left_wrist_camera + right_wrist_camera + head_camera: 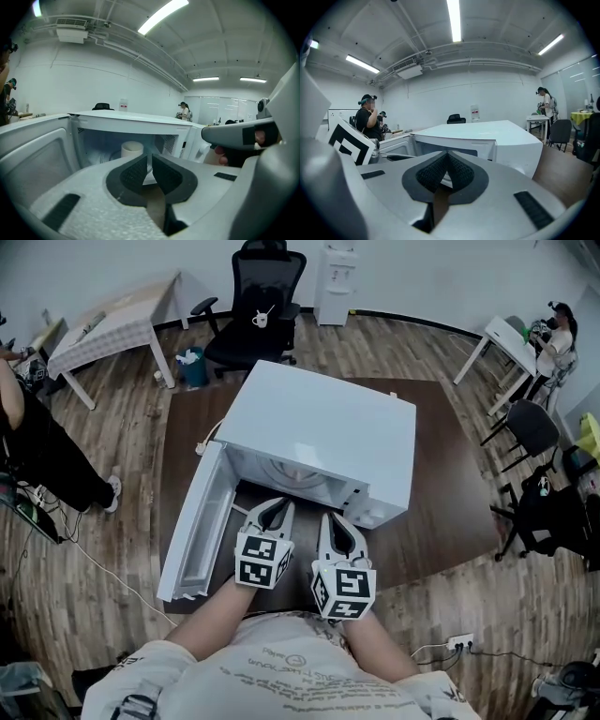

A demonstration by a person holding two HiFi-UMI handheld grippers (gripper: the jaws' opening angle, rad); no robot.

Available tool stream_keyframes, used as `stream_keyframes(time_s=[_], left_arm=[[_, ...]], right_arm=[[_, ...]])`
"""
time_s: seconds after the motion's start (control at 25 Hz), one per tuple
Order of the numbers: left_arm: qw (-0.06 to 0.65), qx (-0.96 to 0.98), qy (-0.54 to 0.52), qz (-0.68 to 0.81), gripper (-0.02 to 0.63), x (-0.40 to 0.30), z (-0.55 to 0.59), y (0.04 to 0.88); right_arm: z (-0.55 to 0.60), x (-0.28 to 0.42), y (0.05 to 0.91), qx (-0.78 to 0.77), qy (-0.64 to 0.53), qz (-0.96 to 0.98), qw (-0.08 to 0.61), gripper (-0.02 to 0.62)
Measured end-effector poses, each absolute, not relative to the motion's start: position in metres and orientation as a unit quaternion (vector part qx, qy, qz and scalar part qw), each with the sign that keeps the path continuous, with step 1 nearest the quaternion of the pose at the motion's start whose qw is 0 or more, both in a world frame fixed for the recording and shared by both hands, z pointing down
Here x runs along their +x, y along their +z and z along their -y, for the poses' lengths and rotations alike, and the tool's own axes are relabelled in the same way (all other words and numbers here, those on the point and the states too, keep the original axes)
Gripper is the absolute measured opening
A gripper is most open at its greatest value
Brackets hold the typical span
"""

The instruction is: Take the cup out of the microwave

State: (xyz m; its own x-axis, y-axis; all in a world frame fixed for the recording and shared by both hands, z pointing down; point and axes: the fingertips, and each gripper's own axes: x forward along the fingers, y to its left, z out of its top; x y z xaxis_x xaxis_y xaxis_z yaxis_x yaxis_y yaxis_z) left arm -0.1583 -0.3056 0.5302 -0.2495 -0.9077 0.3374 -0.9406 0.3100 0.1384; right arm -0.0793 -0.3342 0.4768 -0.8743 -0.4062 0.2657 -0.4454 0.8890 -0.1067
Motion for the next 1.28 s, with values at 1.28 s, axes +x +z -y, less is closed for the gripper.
stream_keyframes(time_s=[1.28], left_arm=[[0.233, 0.565, 0.090, 0.786, 0.089, -0.201, 0.385, 0.620]], right_arm=[[0.395, -0.048, 0.505, 0.258, 0.091, 0.948, 0.166, 0.015]])
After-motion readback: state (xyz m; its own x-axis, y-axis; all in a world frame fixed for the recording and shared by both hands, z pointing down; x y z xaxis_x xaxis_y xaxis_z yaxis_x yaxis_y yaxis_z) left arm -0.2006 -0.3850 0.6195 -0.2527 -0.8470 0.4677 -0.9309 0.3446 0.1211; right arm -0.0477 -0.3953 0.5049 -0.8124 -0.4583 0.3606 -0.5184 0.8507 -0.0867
